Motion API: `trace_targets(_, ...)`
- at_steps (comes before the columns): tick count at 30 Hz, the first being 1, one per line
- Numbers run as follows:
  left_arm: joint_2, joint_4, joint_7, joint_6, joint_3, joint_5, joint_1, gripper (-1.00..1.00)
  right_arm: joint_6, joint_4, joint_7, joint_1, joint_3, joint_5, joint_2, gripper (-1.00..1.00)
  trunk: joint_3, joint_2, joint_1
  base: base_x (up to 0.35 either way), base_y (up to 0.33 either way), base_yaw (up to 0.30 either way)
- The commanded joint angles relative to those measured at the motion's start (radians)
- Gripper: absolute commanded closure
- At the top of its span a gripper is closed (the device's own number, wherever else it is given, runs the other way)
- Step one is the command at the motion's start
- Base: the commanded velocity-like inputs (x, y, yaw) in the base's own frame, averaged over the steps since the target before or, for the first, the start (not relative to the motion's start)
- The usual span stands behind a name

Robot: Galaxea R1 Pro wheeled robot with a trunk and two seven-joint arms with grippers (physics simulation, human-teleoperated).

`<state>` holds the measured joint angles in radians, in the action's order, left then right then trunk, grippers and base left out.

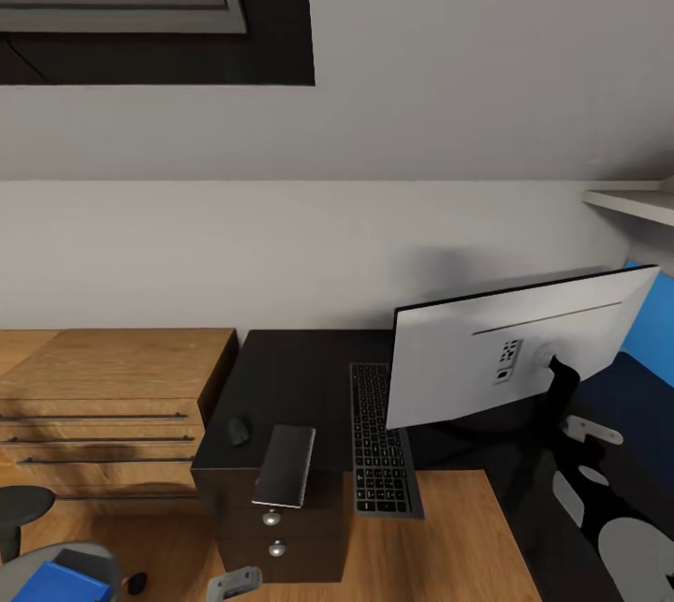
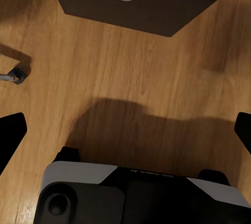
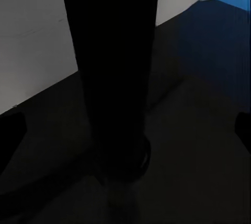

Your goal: In the bedroom, organize the workspace by keeping the computer under the desk, ensuring the monitor is on the desk, placing the keyboard on the desk next to the monitor, placing the mouse on the desk next to the keyboard, moving the folder from the swivel chair onto the desk next to the mouse, stacking the notebook on top of the folder with the pen on top of the notebook, and positioning the swivel chair next to the desk.

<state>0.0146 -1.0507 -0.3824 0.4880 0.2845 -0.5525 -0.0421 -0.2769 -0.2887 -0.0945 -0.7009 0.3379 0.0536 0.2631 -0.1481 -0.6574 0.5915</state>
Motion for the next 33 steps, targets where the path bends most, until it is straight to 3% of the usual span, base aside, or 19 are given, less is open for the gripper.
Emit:
trace_targets(1,0.001,-0.002,-0.010,0.001,0.004,-0.011,-0.001,-1.00,-0.006,0.005,-0.018,-0.004,-0.002,0.002,0.000,-1.00,-0.005,-0.009,0.004,0.000,0.000,0.000)
trace_targets(9,0.001,-0.002,-0.012,0.001,0.008,-0.011,-0.001,-1.00,-0.012,0.017,-0.052,-0.009,-0.002,-0.025,-0.003,-1.00,-0.030,-0.065,0.035,0.000,0.000,0.000)
trace_targets(33,0.002,-0.002,-0.013,0.004,0.010,-0.012,-0.001,-1.00,-0.017,0.015,-0.050,-0.008,-0.001,-0.028,-0.008,-1.00,-0.105,-0.233,0.127,0.000,0.000,0.000)
